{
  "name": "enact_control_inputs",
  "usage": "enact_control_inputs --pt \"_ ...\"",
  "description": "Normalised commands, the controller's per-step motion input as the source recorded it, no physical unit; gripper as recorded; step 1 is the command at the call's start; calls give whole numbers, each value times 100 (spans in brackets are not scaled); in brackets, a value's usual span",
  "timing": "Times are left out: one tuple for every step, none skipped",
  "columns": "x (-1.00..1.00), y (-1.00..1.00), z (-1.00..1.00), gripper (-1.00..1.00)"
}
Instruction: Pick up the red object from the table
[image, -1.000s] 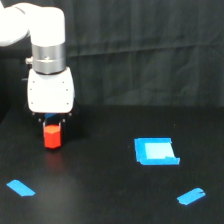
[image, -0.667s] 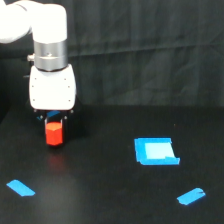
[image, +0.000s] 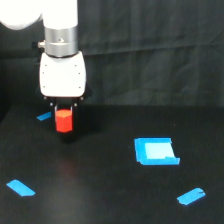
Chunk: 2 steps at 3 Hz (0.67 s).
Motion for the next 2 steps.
enact_control_inputs --pt "25 30 97 -100" --pt "23 18 98 -100"
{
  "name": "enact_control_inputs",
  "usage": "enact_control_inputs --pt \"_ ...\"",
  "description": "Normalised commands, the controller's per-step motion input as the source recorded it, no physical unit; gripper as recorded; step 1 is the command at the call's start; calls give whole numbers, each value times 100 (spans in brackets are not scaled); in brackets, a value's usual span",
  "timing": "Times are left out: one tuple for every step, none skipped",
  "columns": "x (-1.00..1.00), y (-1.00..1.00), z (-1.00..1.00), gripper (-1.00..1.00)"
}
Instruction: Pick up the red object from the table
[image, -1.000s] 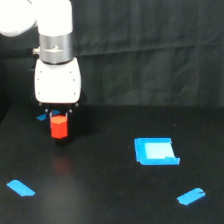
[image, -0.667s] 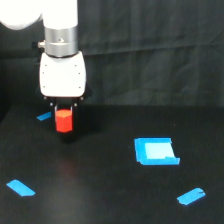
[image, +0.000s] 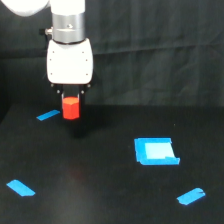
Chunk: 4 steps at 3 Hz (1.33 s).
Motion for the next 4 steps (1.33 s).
enact_control_inputs --pt "19 2 92 -100" --pt "8 3 49 -100" --pt "3 5 25 -100" --pt "1 -1 21 -100"
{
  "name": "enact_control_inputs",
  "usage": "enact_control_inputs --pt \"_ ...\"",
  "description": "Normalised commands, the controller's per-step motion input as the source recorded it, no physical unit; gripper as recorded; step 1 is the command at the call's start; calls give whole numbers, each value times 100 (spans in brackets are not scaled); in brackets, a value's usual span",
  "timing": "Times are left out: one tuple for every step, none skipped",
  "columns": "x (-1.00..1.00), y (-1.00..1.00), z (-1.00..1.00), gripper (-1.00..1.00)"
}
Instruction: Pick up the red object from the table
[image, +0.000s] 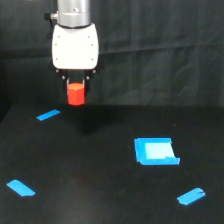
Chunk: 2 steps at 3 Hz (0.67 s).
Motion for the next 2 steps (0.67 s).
enact_control_inputs --pt "1 0 24 -100" --pt "0 -2 17 -100"
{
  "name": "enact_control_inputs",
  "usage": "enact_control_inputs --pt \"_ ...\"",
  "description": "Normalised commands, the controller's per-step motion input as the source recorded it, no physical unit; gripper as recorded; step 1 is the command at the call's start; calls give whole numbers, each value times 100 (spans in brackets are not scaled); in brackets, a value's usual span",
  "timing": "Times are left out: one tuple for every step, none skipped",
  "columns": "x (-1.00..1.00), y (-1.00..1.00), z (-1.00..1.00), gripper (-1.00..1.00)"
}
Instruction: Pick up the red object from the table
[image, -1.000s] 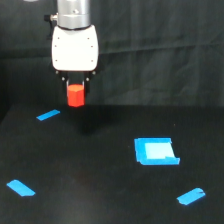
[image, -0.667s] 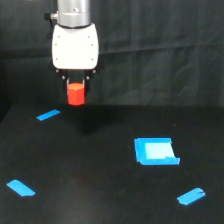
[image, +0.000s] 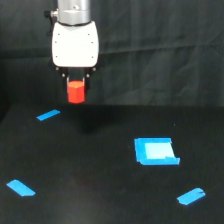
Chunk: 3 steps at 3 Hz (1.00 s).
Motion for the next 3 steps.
enact_control_inputs --pt "1 0 17 -100" --pt "1 -2 14 -100" --pt "1 -3 18 -100"
